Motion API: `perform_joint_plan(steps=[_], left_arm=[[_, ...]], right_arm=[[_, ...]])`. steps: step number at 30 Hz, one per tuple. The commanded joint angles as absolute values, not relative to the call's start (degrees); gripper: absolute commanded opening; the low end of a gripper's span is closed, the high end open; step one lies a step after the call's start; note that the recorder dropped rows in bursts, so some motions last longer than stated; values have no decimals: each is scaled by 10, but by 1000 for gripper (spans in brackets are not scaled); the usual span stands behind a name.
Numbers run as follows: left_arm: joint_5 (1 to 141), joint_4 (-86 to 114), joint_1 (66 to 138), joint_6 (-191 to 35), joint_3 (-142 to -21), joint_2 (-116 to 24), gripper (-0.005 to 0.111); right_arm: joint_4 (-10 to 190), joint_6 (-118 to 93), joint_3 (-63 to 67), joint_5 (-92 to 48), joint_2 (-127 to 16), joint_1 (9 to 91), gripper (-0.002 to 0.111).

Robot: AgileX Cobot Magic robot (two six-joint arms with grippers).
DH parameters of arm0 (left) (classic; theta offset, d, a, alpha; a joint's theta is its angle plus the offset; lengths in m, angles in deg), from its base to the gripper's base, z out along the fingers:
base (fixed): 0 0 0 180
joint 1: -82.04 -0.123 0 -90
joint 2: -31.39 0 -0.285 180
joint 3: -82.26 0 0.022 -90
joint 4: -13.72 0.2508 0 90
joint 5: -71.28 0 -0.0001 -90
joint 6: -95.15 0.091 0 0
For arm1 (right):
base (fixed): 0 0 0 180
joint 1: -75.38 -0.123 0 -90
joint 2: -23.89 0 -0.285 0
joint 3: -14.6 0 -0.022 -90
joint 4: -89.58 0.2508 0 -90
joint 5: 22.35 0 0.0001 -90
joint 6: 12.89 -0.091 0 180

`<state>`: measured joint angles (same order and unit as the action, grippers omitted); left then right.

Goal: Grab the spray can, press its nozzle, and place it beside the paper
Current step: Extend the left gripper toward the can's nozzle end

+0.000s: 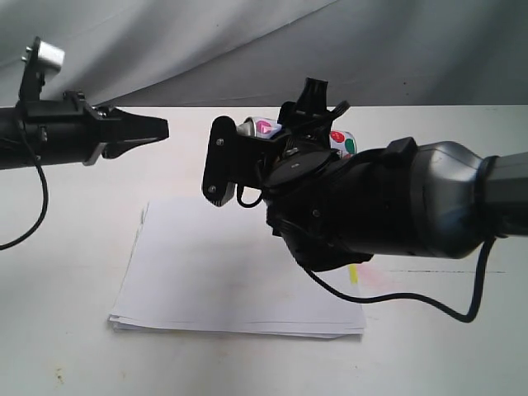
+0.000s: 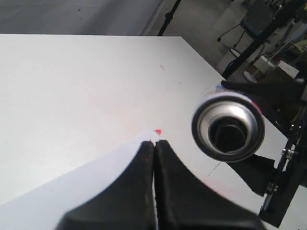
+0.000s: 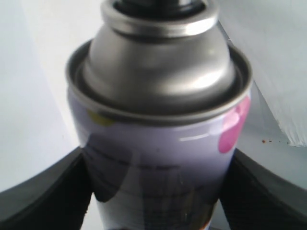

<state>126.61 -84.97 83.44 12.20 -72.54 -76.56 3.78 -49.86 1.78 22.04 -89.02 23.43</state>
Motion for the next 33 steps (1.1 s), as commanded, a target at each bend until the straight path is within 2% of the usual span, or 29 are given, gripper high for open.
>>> perform_joint_plan(steps=[1,5,22,33], left_arm=[[1347,-862,822,187,-723,-816,0],[1412,-862,808,242,-723,-850,0],[1412,-813,809,352,-730,-829,0],[1412,-834,850,352,-743,-809,0]], right_arm=[[17,-487,21,235,-883,233,0],[21,-471,21,235,-883,233,0],[27,-416,21,235,-883,233,0],[33,-416,21,237,-883,233,0]])
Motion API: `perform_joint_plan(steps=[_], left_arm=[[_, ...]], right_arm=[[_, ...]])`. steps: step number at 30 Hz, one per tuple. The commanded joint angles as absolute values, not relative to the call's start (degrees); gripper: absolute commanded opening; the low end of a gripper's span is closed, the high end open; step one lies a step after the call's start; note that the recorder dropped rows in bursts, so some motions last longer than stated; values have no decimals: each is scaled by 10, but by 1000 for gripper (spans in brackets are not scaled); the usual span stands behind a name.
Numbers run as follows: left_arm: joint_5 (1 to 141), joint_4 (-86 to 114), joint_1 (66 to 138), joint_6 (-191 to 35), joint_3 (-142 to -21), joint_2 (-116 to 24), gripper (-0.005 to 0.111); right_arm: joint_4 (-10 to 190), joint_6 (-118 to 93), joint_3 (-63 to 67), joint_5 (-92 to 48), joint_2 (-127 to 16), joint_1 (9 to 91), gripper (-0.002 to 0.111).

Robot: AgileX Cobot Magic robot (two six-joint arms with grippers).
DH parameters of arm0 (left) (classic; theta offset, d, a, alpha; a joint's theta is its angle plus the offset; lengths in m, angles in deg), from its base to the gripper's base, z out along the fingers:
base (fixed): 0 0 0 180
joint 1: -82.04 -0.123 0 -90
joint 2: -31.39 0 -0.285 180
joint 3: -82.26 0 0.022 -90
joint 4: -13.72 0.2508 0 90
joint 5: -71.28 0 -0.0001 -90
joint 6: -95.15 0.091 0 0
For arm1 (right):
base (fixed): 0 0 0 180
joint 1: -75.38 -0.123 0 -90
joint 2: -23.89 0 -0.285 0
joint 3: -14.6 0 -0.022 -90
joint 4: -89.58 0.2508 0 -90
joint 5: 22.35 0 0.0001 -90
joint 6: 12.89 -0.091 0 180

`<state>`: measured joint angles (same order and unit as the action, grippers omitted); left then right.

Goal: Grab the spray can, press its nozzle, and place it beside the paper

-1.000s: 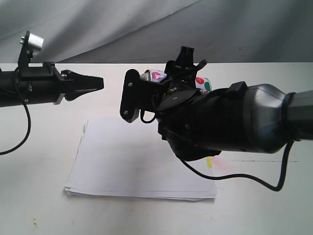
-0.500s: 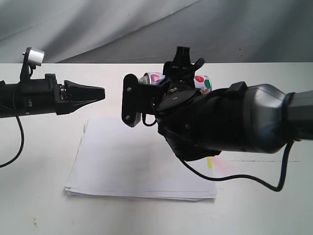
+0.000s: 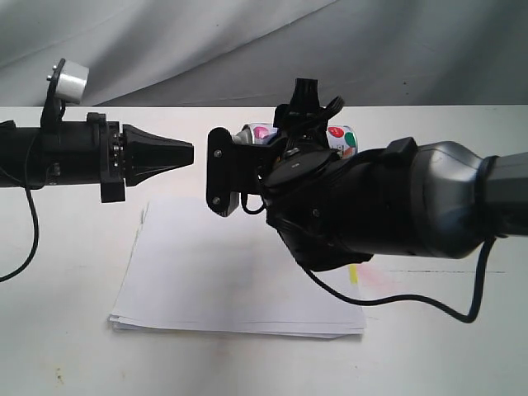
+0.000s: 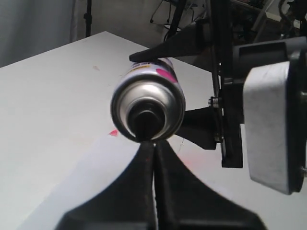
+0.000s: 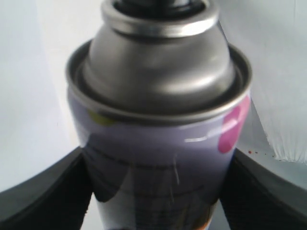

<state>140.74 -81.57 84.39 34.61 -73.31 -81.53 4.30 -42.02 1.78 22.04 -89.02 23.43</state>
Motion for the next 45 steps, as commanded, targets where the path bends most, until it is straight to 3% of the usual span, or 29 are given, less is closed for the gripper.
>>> perform_joint_plan(steps=[1,33,45], left_arm=[[1412,-839,850,352,-743,-809,0],[1412,-849,867,352,-762,-851,0],[1340,-860,937,352,-788,-855,0]], right_arm=[[34,-416,21,237,-883,233,0],[34,-416,21,237,-883,233,0],[34,-416,21,236,-883,233,0]])
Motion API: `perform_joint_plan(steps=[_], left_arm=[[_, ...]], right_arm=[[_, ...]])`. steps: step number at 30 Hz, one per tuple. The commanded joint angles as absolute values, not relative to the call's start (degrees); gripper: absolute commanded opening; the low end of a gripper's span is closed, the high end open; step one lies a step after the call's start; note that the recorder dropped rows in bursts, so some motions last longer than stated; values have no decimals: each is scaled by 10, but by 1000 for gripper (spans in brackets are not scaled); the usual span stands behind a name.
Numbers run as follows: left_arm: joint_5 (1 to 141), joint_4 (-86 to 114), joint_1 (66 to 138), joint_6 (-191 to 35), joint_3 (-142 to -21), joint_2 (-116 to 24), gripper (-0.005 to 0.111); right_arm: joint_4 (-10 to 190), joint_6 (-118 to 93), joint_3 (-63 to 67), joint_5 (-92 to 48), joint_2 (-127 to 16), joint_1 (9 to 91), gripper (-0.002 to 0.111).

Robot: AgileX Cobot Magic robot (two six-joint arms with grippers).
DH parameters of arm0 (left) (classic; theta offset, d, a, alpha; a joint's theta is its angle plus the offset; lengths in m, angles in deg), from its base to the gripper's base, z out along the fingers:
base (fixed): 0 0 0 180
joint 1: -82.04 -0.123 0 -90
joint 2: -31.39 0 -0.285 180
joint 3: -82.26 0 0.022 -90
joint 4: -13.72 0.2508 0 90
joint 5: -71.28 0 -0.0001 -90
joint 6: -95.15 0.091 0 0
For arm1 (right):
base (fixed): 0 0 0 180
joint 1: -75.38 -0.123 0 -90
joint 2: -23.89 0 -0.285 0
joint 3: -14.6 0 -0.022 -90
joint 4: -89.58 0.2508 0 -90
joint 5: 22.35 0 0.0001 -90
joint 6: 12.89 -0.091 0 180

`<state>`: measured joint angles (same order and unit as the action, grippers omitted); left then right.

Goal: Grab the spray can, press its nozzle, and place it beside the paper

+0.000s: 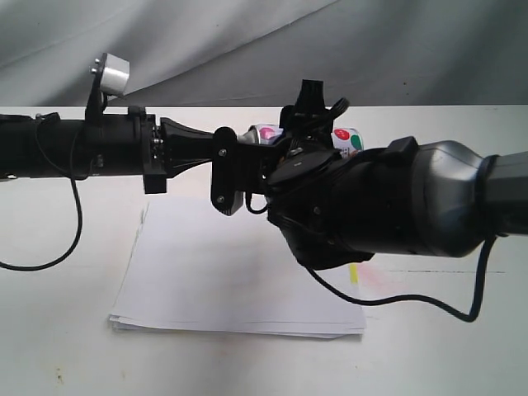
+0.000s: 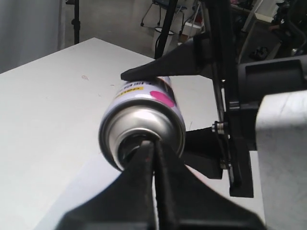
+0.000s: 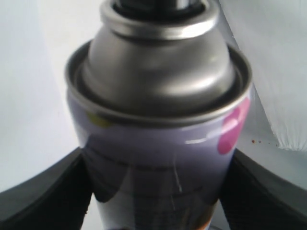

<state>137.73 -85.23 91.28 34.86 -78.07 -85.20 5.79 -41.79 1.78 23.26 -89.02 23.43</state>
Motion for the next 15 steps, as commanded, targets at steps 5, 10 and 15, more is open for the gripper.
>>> perform_joint_plan(steps=[5,10,15], left_arm=[[1340,-862,939,352,-788,-858,0],[1341,-862,939,352,-788,-858,0],[1341,-862,939,352,-788,-858,0]], right_arm=[[31,-416,21,235,-883,233,0],[31,-416,21,235,-883,233,0],[30,-416,21,235,-883,233,0]])
